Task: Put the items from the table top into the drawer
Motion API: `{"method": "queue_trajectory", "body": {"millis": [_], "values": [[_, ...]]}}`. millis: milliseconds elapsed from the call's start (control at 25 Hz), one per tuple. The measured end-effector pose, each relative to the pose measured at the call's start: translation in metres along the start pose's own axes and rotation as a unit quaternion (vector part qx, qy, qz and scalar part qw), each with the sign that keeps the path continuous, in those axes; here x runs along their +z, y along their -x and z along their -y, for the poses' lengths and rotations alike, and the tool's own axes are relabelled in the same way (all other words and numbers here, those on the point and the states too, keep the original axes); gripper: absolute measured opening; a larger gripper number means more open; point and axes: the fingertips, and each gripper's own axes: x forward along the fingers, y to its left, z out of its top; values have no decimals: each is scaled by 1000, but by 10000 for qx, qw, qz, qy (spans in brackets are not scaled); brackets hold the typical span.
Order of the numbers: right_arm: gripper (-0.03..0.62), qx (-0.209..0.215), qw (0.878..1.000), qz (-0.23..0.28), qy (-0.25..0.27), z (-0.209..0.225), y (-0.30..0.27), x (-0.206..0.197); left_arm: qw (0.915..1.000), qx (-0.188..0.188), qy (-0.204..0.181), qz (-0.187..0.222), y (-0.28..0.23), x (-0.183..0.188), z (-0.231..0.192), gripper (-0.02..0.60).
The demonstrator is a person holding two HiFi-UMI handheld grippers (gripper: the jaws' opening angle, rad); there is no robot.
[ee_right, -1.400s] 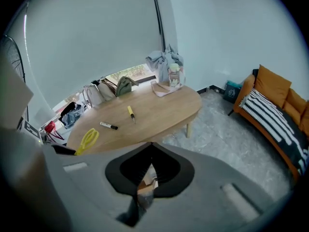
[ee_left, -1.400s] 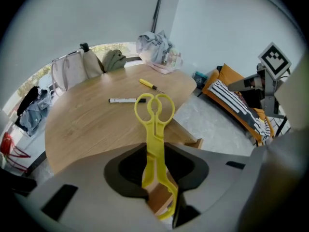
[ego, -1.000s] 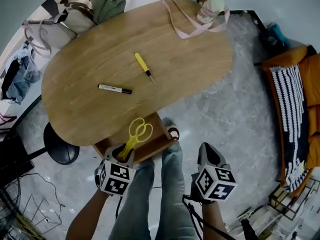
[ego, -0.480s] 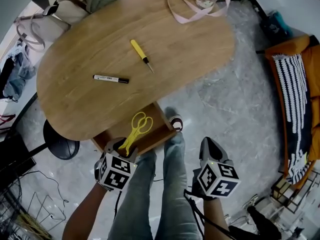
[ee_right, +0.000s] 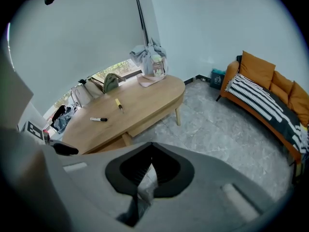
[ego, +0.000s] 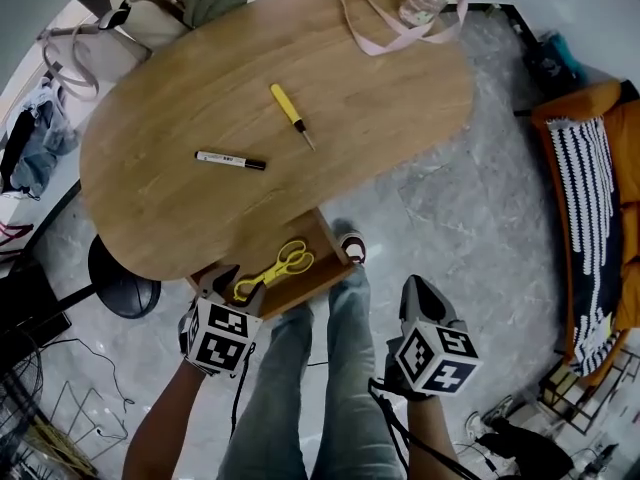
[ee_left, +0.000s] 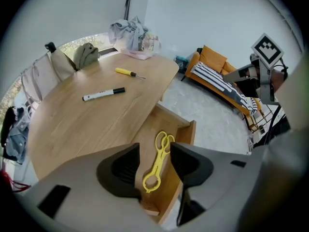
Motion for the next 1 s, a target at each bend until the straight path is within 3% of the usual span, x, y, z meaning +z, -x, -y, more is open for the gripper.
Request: {"method": "queue_trajectory", "body": {"millis": [400, 560, 760, 1000], "values": [[6, 172, 9998, -12, -43, -16, -12, 7, 9945, 26, -1047, -41, 10, 34, -29, 196], [5, 223, 9997, -77, 45, -19, -17, 15, 9931, 30, -1169, -59, 13, 51, -48, 196], [6, 272, 9995, -127, 137, -20, -30, 37, 9945, 55, -1043, 54, 11, 83, -77, 196], [5, 289, 9988, -249, 291, -16, -57, 63, 9892, 212, -1448, -31, -11, 118, -109, 196]]}}
